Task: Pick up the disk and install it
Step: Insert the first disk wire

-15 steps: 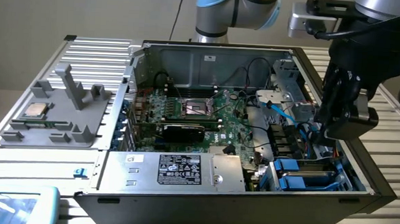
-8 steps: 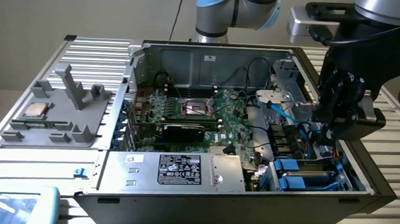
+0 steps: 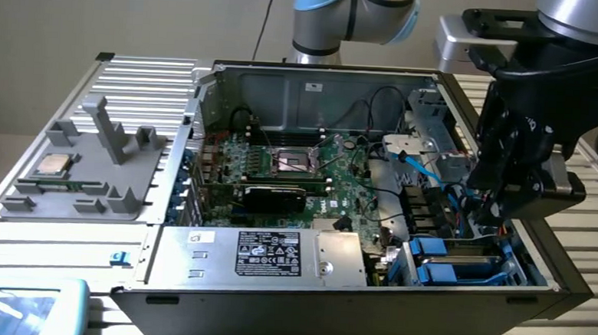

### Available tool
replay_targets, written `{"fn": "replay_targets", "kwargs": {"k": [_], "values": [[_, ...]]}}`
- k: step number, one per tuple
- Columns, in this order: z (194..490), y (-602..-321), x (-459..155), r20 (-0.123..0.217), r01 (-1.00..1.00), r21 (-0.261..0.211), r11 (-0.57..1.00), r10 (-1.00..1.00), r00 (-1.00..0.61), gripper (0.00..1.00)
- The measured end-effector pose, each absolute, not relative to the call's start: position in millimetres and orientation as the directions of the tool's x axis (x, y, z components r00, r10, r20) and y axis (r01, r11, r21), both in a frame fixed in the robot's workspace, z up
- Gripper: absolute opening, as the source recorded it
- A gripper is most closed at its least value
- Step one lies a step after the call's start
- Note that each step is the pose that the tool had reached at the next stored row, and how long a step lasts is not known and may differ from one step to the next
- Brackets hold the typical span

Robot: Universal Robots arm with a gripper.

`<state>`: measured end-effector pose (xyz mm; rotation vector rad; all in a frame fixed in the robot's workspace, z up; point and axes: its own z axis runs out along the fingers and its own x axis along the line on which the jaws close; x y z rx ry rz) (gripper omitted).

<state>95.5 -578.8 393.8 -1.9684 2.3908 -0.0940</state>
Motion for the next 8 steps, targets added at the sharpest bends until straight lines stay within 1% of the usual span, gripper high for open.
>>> {"fn": "replay_targets", "kwargs": {"k": [3, 8], "values": [[394.0, -581.0, 95.4, 0.001, -0.981, -0.073, 0.182, -0.983, -0.182, 0.50], [393.9, -581.0, 95.5, 0.001, -0.993, -0.073, 0.095, -0.995, -0.096, 0.50]]}}
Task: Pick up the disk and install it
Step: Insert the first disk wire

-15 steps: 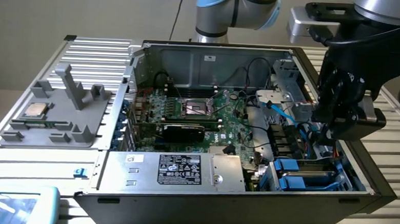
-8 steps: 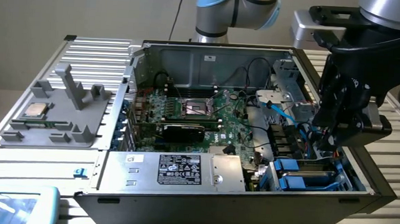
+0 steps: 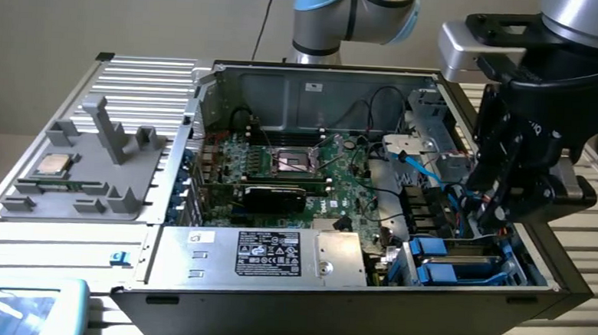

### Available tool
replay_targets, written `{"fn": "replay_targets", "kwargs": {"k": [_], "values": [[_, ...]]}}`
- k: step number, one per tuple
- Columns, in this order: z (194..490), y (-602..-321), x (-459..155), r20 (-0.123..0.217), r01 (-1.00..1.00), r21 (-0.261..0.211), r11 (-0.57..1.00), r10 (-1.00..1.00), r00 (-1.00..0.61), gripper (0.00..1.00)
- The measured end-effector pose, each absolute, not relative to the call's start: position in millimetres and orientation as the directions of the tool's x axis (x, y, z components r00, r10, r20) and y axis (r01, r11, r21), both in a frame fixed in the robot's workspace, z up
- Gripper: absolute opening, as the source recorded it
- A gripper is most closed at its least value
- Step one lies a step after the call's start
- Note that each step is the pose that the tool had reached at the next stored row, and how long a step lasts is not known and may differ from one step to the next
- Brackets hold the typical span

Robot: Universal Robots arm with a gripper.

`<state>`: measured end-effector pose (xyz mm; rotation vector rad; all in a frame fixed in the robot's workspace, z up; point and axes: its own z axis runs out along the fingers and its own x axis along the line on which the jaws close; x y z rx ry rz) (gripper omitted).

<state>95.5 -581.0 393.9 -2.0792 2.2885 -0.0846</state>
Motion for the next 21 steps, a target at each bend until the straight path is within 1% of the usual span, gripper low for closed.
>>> {"fn": "replay_targets", "kwargs": {"k": [6, 10, 16, 17, 19, 20, 21], "values": [[394, -581, 95, -0.004, -0.997, -0.071, -0.005, -1.000, 0.005, 0.50], [392, -583, 96, -0.008, -0.998, -0.064, -0.028, -1.000, 0.028, 0.50], [388, -589, 95, -0.031, -0.998, -0.052, -0.033, -0.999, 0.035, 0.50], [388, -590, 95, -0.039, -0.998, -0.051, -0.033, -0.999, 0.035, 0.47], [387, -593, 95, -0.050, -0.998, -0.050, -0.034, -0.998, 0.037, 0.47], [386, -594, 95, -0.055, -0.998, -0.048, -0.035, -0.998, 0.037, 0.40], [386, -596, 96, -0.060, -0.998, -0.047, -0.035, -0.997, 0.038, 0.40]]}}
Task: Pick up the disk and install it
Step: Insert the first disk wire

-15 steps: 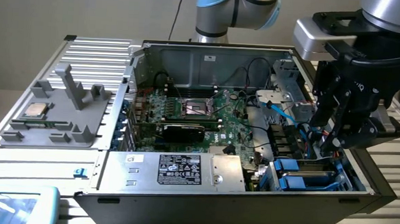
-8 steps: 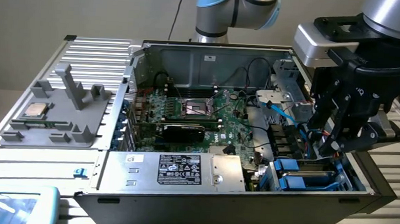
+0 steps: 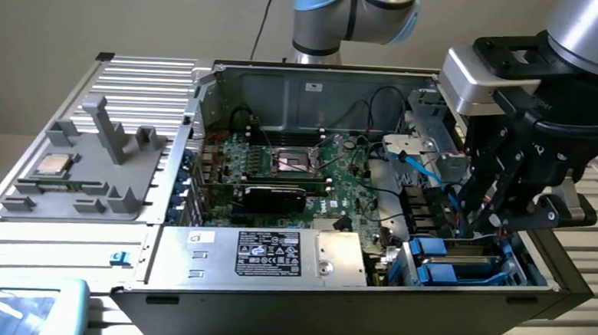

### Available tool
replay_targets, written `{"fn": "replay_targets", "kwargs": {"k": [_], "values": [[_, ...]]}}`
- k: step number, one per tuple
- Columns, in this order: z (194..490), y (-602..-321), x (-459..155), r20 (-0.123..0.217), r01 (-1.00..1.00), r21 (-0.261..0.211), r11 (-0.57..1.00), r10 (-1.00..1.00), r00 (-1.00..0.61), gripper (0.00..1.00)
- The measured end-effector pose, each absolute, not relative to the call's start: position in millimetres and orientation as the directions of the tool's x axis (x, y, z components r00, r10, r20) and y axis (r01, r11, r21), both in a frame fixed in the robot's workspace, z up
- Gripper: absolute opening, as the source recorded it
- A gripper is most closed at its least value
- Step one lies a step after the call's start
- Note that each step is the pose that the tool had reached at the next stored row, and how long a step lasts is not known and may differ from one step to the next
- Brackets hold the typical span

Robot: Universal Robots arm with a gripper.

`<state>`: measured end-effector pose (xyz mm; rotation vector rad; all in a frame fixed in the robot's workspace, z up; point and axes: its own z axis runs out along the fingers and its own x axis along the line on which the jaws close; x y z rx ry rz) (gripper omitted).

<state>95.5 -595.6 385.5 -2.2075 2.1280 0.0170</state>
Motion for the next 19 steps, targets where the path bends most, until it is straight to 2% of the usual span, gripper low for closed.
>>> {"fn": "replay_targets", "kwargs": {"k": [5, 19], "values": [[380, -601, 95, -0.073, -0.998, -0.035, -0.042, -0.996, 0.045, 0.40], [365, -604, 113, -0.075, -0.996, -0.028, -0.089, -0.993, 0.091, 0.40]]}}
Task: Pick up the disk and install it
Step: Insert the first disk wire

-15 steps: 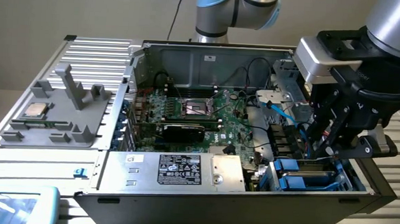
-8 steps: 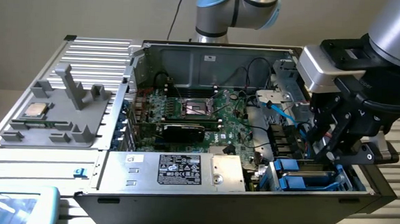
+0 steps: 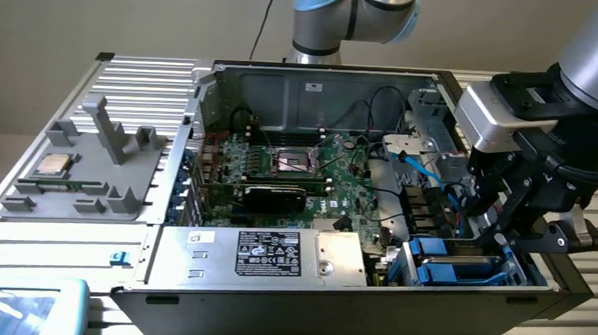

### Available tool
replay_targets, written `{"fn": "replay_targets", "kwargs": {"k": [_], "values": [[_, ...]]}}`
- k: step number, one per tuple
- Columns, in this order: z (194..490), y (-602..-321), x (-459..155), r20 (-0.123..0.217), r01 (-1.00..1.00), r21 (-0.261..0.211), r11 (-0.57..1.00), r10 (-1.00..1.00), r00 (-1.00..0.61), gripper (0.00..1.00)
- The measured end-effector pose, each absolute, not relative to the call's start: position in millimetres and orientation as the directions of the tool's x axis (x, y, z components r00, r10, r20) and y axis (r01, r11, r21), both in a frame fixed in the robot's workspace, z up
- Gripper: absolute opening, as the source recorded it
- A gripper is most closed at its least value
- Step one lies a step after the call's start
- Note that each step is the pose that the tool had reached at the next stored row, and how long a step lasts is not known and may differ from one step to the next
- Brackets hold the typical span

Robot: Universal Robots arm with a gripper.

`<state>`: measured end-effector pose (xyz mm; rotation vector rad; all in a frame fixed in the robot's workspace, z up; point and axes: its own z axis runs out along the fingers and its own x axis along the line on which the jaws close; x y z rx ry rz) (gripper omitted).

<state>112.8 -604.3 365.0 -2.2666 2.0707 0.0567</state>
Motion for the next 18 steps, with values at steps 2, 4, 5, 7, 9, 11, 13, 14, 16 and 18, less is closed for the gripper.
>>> {"fn": "replay_targets", "kwargs": {"k": [2, 4, 5, 7, 9, 11, 13, 14, 16, 18], "values": [[362.0, -604.2, 116.1, -0.076, -0.995, -0.026, -0.099, -0.992, 0.101, 0.40], [359.1, -604.3, 118.8, -0.076, -0.994, -0.025, -0.110, -0.991, 0.112, 0.40], [357.5, -604.3, 120.0, -0.076, -0.993, -0.025, -0.115, -0.990, 0.116, 0.40], [355.3, -604.6, 121.9, -0.077, -0.992, -0.023, -0.121, -0.989, 0.123, 0.40], [354.9, -605.4, 123.0, -0.078, -0.992, -0.020, -0.124, -0.989, 0.125, 0.40], [355.0, -605.5, 123.0, -0.078, -0.992, -0.020, -0.124, -0.989, 0.125, 0.40], [355.0, -605.5, 123.0, -0.078, -0.992, -0.020, -0.125, -0.989, 0.126, 0.40], [355.0, -605.5, 123.0, -0.078, -0.992, -0.020, -0.125, -0.989, 0.126, 0.40], [354.5, -606.0, 123.0, -0.081, -0.992, -0.021, -0.125, -0.989, 0.126, 0.40], [354.3, -608.8, 123.0, -0.098, -0.992, -0.023, -0.125, -0.987, 0.126, 0.40]]}}
